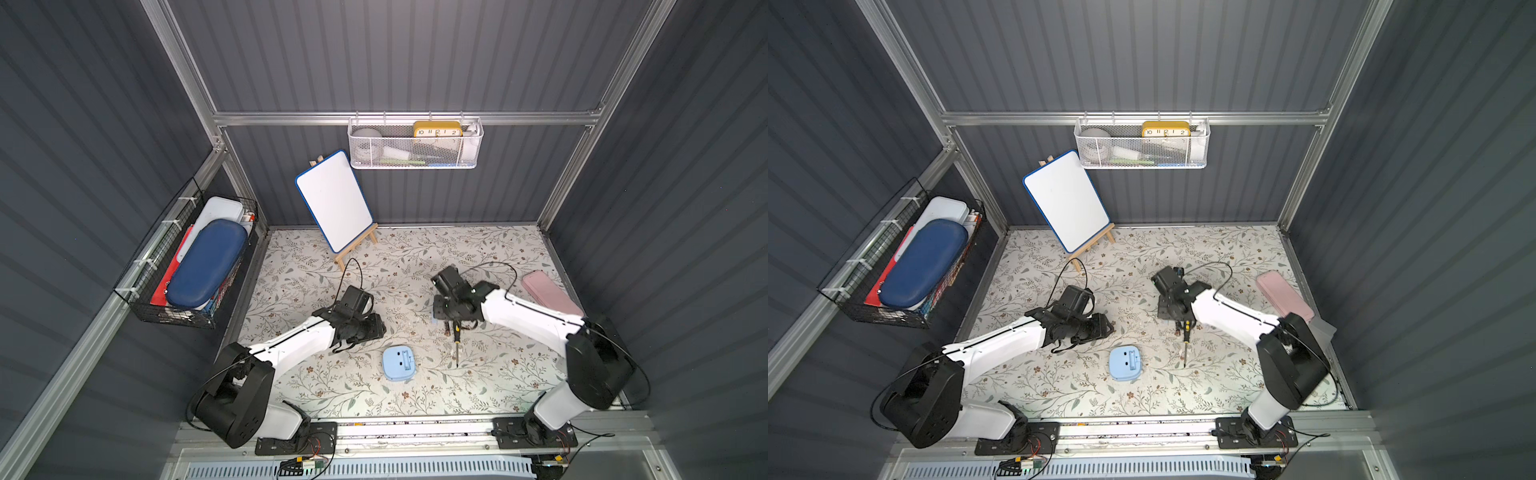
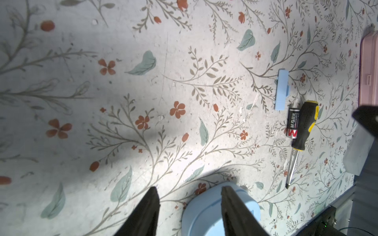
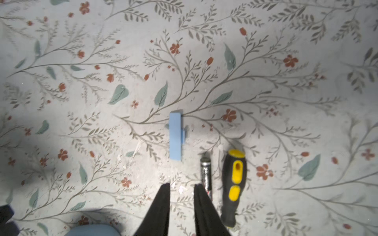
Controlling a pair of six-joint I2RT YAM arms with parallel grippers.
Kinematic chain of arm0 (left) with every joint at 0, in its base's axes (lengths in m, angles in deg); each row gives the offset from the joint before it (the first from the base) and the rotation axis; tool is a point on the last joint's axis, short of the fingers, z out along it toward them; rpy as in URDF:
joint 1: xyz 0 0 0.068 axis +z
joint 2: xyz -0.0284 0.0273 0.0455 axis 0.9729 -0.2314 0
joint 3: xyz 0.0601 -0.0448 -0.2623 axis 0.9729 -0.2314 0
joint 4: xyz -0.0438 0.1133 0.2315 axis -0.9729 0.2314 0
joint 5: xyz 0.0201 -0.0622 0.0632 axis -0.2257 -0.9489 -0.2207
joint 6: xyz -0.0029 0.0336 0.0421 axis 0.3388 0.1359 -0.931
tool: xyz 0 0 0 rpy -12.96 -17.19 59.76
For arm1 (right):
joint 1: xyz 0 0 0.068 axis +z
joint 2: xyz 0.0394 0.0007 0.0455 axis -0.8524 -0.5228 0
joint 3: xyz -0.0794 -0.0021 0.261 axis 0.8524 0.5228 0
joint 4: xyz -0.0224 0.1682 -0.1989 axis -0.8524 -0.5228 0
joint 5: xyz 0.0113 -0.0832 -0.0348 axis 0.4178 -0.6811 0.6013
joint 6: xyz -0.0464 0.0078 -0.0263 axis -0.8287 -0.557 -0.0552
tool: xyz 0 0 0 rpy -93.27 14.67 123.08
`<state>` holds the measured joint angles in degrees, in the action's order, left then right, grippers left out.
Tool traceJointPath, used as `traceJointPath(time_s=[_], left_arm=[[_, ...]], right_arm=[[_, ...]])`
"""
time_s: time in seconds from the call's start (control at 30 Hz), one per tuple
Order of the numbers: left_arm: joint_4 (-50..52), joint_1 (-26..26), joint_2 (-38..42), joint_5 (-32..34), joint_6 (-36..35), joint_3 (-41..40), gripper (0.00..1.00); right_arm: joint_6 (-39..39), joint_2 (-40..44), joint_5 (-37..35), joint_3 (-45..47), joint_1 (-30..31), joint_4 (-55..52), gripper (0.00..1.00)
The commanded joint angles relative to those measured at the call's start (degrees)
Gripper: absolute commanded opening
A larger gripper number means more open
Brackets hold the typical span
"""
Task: Remove the battery from the alarm
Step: Adjust the alarm at the center of the board, then pick up the cover from the center of the board.
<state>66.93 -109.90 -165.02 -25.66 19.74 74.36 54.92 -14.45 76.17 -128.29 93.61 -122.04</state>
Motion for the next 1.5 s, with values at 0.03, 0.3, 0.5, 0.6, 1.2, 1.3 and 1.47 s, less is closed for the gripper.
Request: traceJointPath(time_s=[0.03,0.3,0.5,0.6,1.2,1.3,1.47], left_arm=[[2.22,0.32,-0.03,-0.29,-0.76,0.03,0.54],[1.17,1.1,-1.28,-1.13,-3.56,0.64,0.53],[0.55,1.46,-2.06,-1.99,-4.74,0.53,0.52],[0.34,1.64,-2.24,-2.04,-5.11,0.51,0.52],[-1.48,1.72,-3.96,-3.72,-4.62,0.58,0.51],[-1.56,1.73,-4.11,-3.72,-4.53,0.61,0.51],[-1.66,1.73,-4.35,-3.7,-4.51,0.51,0.51]], right_arm=[[-10.98,-7.86,4.29,-8.8,-3.32,-10.34,0.29],[-13.51,-11.35,11.4,-10.83,-5.68,-9.22,0.16],[-13.69,-14.03,15.29,-10.9,-6.5,-8.61,0.13],[-13.76,-14.0,15.61,-9.61,-6.49,-7.39,0.17],[-14.39,-15.19,16.78,-7.31,-7.43,-5.63,0.21],[-14.38,-15.56,17.26,-7.49,-7.55,-5.45,0.21],[-14.44,-15.99,18.66,-7.48,-7.8,-4.92,0.22]])
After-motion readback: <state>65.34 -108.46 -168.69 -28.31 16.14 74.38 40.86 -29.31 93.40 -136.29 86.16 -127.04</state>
